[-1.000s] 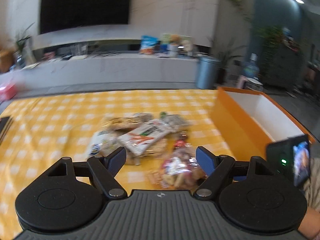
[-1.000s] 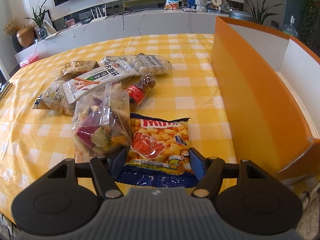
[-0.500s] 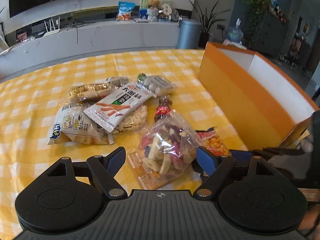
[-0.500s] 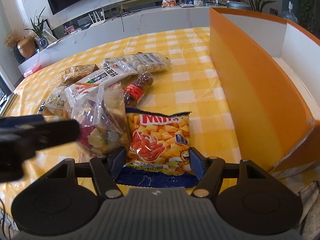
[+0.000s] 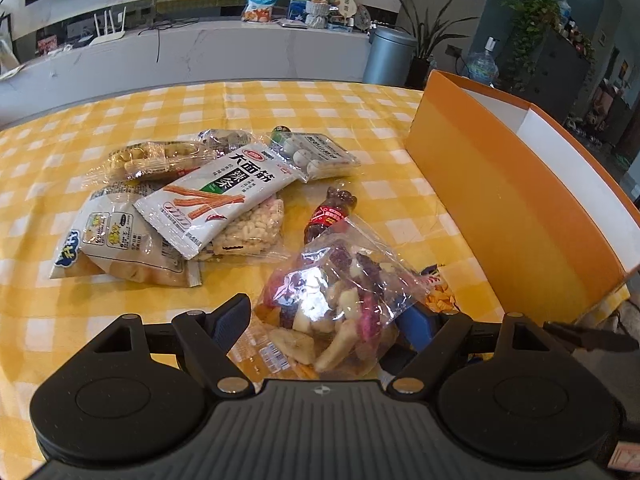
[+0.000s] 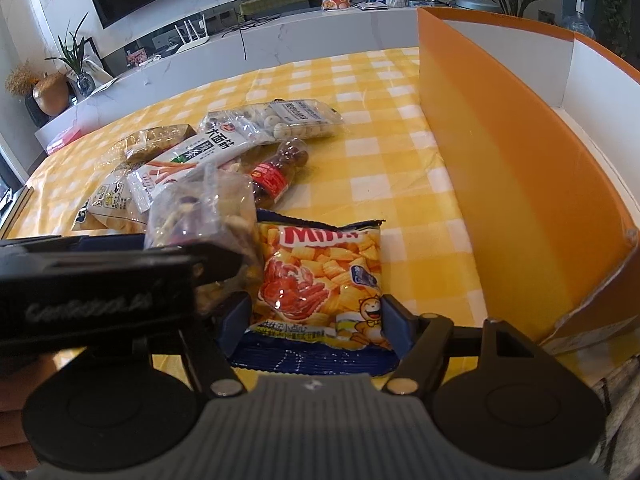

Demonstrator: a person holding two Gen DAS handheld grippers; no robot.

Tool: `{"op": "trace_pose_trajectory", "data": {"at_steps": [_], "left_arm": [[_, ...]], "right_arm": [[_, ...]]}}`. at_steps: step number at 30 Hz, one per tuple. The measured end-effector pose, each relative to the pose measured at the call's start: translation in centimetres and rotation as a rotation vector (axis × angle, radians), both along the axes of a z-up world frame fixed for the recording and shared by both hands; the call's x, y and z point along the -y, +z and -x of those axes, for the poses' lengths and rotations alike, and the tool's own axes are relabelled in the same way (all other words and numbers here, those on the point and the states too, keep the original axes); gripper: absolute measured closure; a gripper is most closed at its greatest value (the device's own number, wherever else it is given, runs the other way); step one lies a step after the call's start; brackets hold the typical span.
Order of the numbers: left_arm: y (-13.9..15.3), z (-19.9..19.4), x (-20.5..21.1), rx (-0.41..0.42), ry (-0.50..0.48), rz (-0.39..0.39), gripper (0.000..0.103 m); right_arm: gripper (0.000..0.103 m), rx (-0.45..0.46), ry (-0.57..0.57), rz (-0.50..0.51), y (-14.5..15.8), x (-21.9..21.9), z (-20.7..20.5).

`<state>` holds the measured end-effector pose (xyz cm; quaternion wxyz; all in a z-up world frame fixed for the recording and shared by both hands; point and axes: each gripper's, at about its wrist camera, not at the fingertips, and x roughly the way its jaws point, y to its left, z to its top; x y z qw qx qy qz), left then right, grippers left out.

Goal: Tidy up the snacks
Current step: 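Lower the right tool onto the orange chip bag while the left tool approaches the clear fruit bag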

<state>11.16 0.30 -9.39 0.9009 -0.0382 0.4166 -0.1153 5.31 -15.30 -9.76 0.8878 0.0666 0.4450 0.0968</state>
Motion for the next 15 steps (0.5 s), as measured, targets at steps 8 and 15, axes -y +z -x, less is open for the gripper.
{"op": "trace_pose_trajectory", "data": {"at_steps": [8, 15], "left_arm": [[0.1, 0.0, -0.3, -0.027, 0.050, 0.026, 0.013], [0.6, 1.7, -2.7, -0.019, 0.155, -0.089, 0.017]], "right_arm": [[0.033, -0.015, -0.012, -0.024, -0.2, 0.4, -0.2], [0.024, -0.041, -0.005, -0.068, -0.2, 0.8, -0.2]]}}
